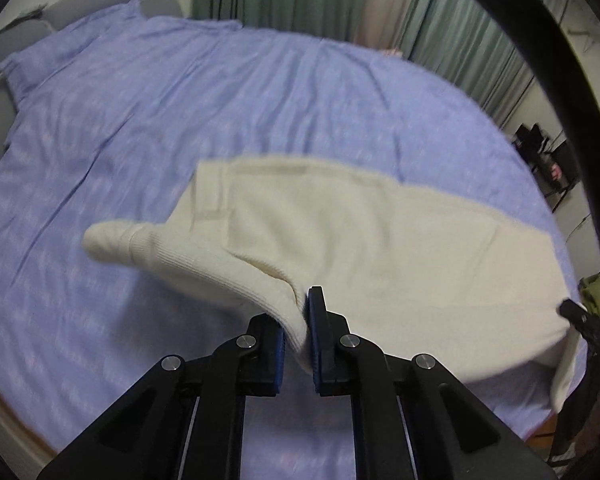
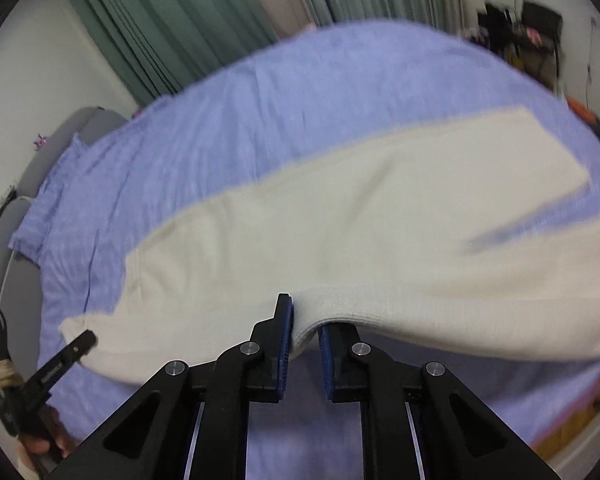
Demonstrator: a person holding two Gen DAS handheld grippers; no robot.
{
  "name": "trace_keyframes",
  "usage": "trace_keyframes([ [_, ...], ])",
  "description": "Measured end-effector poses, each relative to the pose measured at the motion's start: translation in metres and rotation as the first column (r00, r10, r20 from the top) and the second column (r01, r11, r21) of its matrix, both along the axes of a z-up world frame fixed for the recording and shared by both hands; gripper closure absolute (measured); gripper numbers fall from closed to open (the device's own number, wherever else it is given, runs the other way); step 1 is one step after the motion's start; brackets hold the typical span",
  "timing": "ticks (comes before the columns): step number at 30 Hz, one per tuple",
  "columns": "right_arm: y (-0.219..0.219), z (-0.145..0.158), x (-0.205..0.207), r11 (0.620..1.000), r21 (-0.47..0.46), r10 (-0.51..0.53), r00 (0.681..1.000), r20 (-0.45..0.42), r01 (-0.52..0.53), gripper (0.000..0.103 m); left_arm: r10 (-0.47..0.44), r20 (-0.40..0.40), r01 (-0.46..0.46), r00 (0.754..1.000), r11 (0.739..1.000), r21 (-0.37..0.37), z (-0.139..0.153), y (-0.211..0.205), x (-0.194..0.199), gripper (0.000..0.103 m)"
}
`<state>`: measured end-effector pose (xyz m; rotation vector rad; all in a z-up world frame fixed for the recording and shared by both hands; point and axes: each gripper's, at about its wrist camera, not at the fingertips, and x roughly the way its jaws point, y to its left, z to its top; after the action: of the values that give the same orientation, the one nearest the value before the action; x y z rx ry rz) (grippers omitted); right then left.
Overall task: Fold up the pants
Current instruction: 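Grasp one trouser leg hem with the right tool while the left tool grasps the other, then lay the held leg over the other leg and open both tools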
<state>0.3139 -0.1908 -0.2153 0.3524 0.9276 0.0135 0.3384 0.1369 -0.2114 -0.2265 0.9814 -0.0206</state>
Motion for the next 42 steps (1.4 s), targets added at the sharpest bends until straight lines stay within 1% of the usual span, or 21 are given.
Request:
trace_keyframes([
  [1, -0.001, 0.003, 0.01, 1.0, -0.002, -0.004, 1.0, 0.021, 0.004, 0.089, -0.008, 0.022, 0.009, 1.0, 1.0, -0.011, 0.003, 0.0, 0.015, 0.091],
  [4, -0.003, 0.008, 0.062, 1.0, -0.025, 0.004, 0.997, 0.078, -0.002, 0.089, -0.034, 0.072, 0.033, 0.997, 0.999, 0.018, 0.009, -0.001, 0.05, 0.091],
  [7, 0.004, 0.004, 0.117, 0.999, -0.039, 0.025, 0.996, 0.082, -0.022, 0.089, -0.049, 0.083, 0.045, 0.995, 0.998, 0.05, 0.004, -0.003, 0.095, 0.091],
  [10, 0.007, -0.012, 0.165, 0.997, -0.054, 0.051, 0.997, 0.049, -0.048, 0.089, -0.05, 0.048, 0.047, 0.998, 0.998, 0.052, -0.011, -0.003, 0.136, 0.091],
  [14, 0.014, -0.041, 0.208, 0.991, -0.1, 0.092, 0.995, -0.03, -0.094, 0.089, -0.061, -0.014, 0.062, 0.998, 0.996, 0.065, -0.038, 0.001, 0.183, 0.091],
  [16, 0.018, -0.057, 0.226, 0.987, -0.117, 0.107, 0.992, -0.07, -0.115, 0.089, -0.062, -0.045, 0.065, 0.997, 0.995, 0.074, -0.051, 0.002, 0.198, 0.091],
  [19, 0.024, -0.077, 0.24, 0.979, -0.146, 0.124, 0.986, -0.115, -0.141, 0.089, -0.058, -0.086, 0.066, 0.995, 0.994, 0.09, -0.07, 0.001, 0.214, 0.091],
  [21, 0.025, -0.084, 0.249, 0.976, -0.156, 0.131, 0.983, -0.131, -0.151, 0.089, -0.057, -0.114, 0.069, 0.992, 0.992, 0.104, -0.082, 0.001, 0.223, 0.09],
  [24, 0.025, -0.093, 0.258, 0.975, -0.157, 0.132, 0.977, -0.17, -0.159, 0.086, -0.047, -0.161, 0.064, 0.986, 0.993, 0.101, -0.096, 0.001, 0.235, 0.088],
  [25, 0.025, -0.096, 0.26, 0.976, -0.149, 0.131, 0.974, -0.184, -0.16, 0.085, -0.045, -0.171, 0.063, 0.984, 0.993, 0.1, -0.098, 0.0, 0.235, 0.087],
  [26, 0.024, -0.096, 0.261, 0.977, -0.14, 0.135, 0.972, -0.191, -0.163, 0.076, -0.046, -0.183, 0.065, 0.982, 0.993, 0.101, -0.098, -0.001, 0.235, 0.087],
  [27, 0.024, -0.095, 0.262, 0.977, -0.126, 0.145, 0.971, -0.19, -0.171, 0.062, -0.05, -0.184, 0.071, 0.982, 0.992, 0.109, -0.096, -0.002, 0.236, 0.087],
  [28, 0.025, -0.092, 0.26, 0.978, -0.099, 0.166, 0.97, -0.179, -0.186, 0.054, -0.056, -0.18, 0.08, 0.982, 0.989, 0.128, -0.093, -0.005, 0.235, 0.086],
  [29, 0.027, -0.089, 0.258, 0.977, -0.087, 0.18, 0.97, -0.166, -0.196, 0.041, -0.063, -0.176, 0.089, 0.982, 0.986, 0.143, -0.089, -0.007, 0.234, 0.084],
  [30, 0.03, -0.083, 0.256, 0.975, -0.083, 0.194, 0.97, -0.147, -0.208, 0.034, -0.064, -0.172, 0.091, 0.983, 0.984, 0.154, -0.084, -0.01, 0.231, 0.073],
  [31, 0.033, -0.079, 0.254, 0.972, -0.09, 0.202, 0.97, -0.138, -0.215, 0.033, -0.061, -0.161, 0.088, 0.985, 0.983, 0.164, -0.08, -0.011, 0.229, 0.045],
  [33, 0.041, -0.068, 0.247, 0.967, -0.104, 0.218, 0.967, -0.128, -0.232, 0.033, -0.048, -0.079, 0.064, 0.996, 0.976, 0.209, -0.061, -0.015, 0.217, 0.018],
  [35, 0.045, -0.058, 0.238, 0.966, -0.088, 0.235, 0.965, -0.113, -0.245, 0.033, -0.068, 0.009, 0.063, 0.998, 0.962, 0.265, -0.037, -0.02, 0.203, 0.017],
  [36, 0.047, -0.05, 0.231, 0.964, -0.091, 0.243, 0.966, -0.091, -0.251, 0.033, -0.086, 0.023, 0.076, 0.996, 0.957, 0.281, -0.027, -0.022, 0.196, 0.017],
  [38, 0.049, -0.032, 0.216, 0.96, -0.116, 0.249, 0.967, -0.056, -0.254, 0.033, -0.114, 0.044, 0.097, 0.993, 0.956, 0.277, -0.01, -0.026, 0.183, 0.017],
  [42, 0.047, 0.004, 0.181, 0.959, -0.121, 0.255, 0.967, -0.011, -0.255, 0.033, -0.218, 0.095, 0.182, 0.971, 0.938, 0.296, 0.03, -0.046, 0.141, 0.017],
])
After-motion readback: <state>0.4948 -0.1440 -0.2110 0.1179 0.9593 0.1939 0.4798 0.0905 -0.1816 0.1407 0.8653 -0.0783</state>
